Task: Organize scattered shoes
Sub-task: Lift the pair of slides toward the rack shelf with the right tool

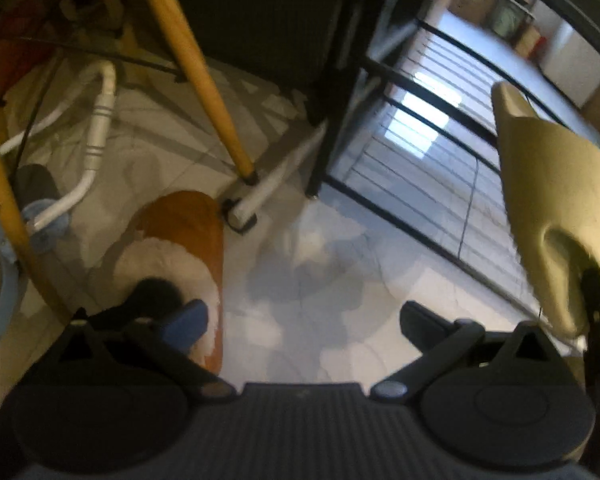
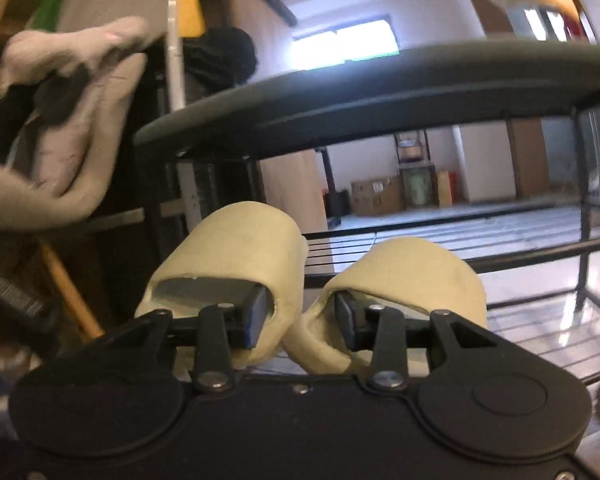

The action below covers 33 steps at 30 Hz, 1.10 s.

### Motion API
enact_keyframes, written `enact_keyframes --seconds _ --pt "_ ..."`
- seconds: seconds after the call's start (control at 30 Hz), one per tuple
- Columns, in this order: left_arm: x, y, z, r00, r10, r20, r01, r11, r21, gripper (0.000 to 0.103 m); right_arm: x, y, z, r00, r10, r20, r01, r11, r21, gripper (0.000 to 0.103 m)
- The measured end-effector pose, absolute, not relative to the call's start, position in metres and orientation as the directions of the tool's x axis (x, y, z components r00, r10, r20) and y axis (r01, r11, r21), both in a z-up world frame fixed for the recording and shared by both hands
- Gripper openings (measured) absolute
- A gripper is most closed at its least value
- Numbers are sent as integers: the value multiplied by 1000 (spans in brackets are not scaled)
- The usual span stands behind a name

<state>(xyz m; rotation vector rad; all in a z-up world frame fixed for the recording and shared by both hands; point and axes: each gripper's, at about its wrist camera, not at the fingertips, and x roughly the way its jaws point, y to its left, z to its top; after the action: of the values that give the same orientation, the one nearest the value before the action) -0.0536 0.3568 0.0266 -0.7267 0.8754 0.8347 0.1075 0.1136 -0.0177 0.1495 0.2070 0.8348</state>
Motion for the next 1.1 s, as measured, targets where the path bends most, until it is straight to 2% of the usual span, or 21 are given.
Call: enact_keyframes --seconds 0.17,0.37,0.5,0.6,0.83,1.1 --pt "-60 372 26 401 301 -865 -865 435 -250 102 85 121 -23 647 753 -124 -722 657 218 38" --pt "-56 368 17 385 248 -889 -856 456 -244 102 36 89 -20 625 777 -74 -778 627 24 38" --pt "-58 365 20 382 282 -880 -863 449 -231 102 15 74 -8 598 802 -7 -795 591 -137 39" --pt "-59 364 24 385 307 -870 -867 443 -228 102 26 79 3 579 815 2 -806 572 -153 39" --pt "-60 368 24 393 312 -865 -865 444 -233 102 108 155 16 601 799 -26 -799 598 -59 39" --pt "-55 370 20 418 246 -875 -850 445 -281 102 154 267 5 654 756 -17 -737 633 -238 39"
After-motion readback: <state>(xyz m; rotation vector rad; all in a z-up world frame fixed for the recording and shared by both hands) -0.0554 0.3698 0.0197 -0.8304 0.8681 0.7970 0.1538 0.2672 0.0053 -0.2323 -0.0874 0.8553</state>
